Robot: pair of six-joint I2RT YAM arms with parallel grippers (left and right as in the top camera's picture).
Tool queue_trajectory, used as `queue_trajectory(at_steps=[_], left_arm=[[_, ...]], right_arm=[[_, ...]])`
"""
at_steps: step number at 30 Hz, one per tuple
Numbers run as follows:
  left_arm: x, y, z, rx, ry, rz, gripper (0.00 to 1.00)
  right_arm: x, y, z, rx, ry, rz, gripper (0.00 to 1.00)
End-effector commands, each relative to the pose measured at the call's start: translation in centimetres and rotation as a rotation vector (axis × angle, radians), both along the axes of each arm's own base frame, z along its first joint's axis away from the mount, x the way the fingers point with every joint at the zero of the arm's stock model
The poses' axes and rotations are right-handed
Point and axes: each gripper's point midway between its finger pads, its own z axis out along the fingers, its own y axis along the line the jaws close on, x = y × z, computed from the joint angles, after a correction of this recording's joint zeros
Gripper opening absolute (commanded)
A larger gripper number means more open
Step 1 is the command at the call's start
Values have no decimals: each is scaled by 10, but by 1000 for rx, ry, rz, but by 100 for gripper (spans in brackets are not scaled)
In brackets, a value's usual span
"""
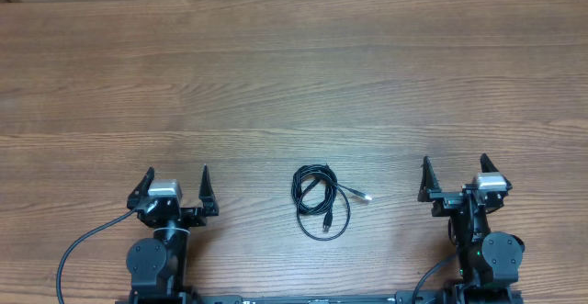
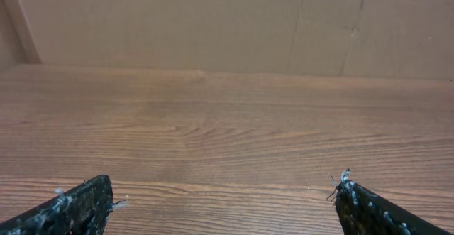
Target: Untangle cables
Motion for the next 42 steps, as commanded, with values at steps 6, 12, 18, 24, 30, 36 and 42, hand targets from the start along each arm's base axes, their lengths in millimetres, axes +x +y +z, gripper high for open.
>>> queue_trajectory(at_steps=[6,12,18,24,30,36,42], left_arm=[[1,1,-3,28,-2,5,100],[0,-11,-6,-61,10,-56,100],[-21,-88,4,-358,58,-495,100],[-55,-130,20,-353,48,-824,100],[-102,-159,48,-582,156,-1122,99],[-112,-163,36,-953,495,-1084,100],[-86,-150,55,-1386,587,-854,100]], right_arm=[[1,-2,-4,-5,5,-11,100],[1,-2,-4,-5,5,-11,100],[1,-2,-4,-5,5,-11,100],[1,-2,-4,-5,5,-11,100],[1,-2,-4,-5,5,-11,100],[1,-2,-4,-5,5,-11,100],[1,-2,-4,-5,5,-11,100]])
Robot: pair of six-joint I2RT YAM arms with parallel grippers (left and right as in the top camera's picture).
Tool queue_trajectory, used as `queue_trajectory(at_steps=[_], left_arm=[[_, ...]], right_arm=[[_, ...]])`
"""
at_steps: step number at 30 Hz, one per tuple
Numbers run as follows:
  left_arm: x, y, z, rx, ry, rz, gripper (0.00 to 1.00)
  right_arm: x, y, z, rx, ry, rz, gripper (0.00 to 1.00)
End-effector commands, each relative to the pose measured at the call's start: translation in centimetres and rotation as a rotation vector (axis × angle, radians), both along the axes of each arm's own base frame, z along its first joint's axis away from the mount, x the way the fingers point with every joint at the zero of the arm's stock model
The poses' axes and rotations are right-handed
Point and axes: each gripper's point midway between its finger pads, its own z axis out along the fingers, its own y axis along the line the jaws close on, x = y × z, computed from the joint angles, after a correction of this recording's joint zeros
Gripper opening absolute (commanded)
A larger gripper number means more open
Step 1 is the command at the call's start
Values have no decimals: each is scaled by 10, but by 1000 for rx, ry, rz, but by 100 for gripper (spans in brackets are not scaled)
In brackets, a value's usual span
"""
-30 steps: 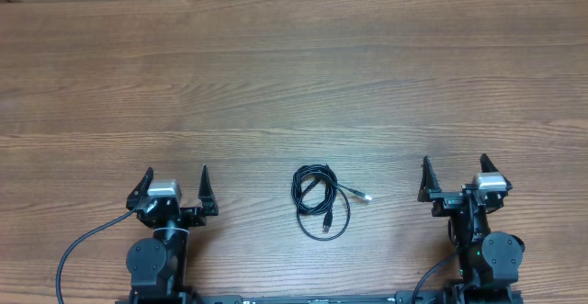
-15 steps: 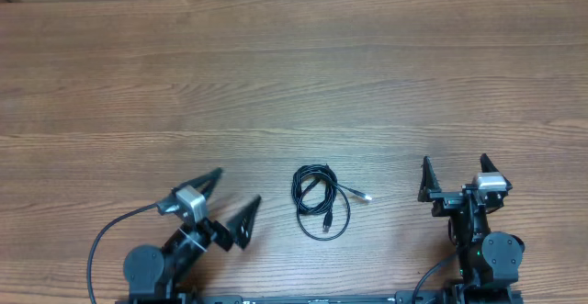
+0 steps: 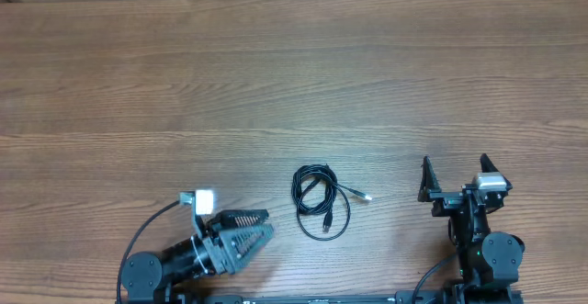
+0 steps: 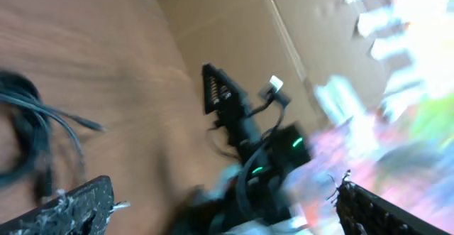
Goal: Untangle cables
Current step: 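Swing the left gripper up and over the black cable bundle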
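Note:
A small bundle of black cables (image 3: 320, 201) lies coiled on the wooden table (image 3: 276, 84), near the front at the middle, with a white plug and a black plug sticking out. My left gripper (image 3: 260, 227) lies turned on its side, pointing right at the bundle from a short way off, open and empty. In the blurred left wrist view the cables (image 4: 28, 132) show at the left edge, between and beyond the open fingers of the left gripper (image 4: 225, 192). My right gripper (image 3: 454, 168) stands open and empty to the right of the bundle.
The right arm (image 4: 245, 128) shows in the left wrist view beyond the cables. A cardboard wall (image 4: 234, 22) runs behind the table's far edge. The left arm's own black lead (image 3: 138, 244) loops by its base.
My left arm has swung from facing the far wall to pointing right at the cable bundle, its gripper turned on its side and still open. The right arm and cables have not moved.

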Motion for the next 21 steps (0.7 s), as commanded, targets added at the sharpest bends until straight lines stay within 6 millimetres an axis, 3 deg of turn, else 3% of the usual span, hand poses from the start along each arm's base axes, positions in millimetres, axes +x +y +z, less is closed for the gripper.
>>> queue_trajectory(at_steps=[1,4,8,12,17,21], left_arm=[[18,12,23,-224,240,106,100],[31,29,53,-361,193,214,100],[52,61,76,-601,271,376,100],[57,80,99,-679,242,479,100],[57,87,128,-584,249,586,100],[60,87,152,-380,215,668,100]], right_arm=[[1,-2,-4,-5,5,-10,100],[1,-2,-4,-5,5,-10,100],[1,-2,-4,-5,5,-10,100],[1,-2,-4,-5,5,-10,100],[1,-2,-4,-5,5,-10,100],[1,-2,-4,-5,5,-10,100]])
